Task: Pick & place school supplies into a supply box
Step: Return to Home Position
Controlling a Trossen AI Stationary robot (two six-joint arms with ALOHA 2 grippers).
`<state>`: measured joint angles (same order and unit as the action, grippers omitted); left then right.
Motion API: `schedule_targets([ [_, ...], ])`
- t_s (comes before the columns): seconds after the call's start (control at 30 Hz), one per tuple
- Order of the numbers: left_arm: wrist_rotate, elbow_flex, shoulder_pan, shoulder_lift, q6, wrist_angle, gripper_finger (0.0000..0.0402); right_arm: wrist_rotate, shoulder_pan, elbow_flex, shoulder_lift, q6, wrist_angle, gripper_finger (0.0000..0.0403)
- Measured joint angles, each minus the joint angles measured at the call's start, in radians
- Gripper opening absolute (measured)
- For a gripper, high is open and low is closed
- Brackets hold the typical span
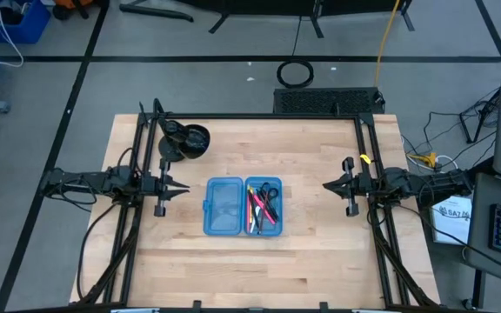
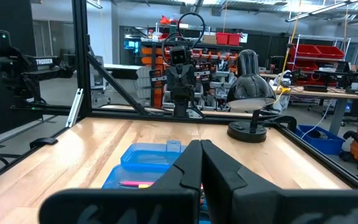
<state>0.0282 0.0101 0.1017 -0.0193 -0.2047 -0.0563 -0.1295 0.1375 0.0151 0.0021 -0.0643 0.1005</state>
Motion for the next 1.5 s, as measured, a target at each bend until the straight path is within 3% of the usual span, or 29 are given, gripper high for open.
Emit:
schedule_targets([
  [1.5,0.000,0.001,0.000,0.000,0.000,0.000,0.0035,0.000,0.000,0.000,0.000,0.000,0.000,0.0000],
])
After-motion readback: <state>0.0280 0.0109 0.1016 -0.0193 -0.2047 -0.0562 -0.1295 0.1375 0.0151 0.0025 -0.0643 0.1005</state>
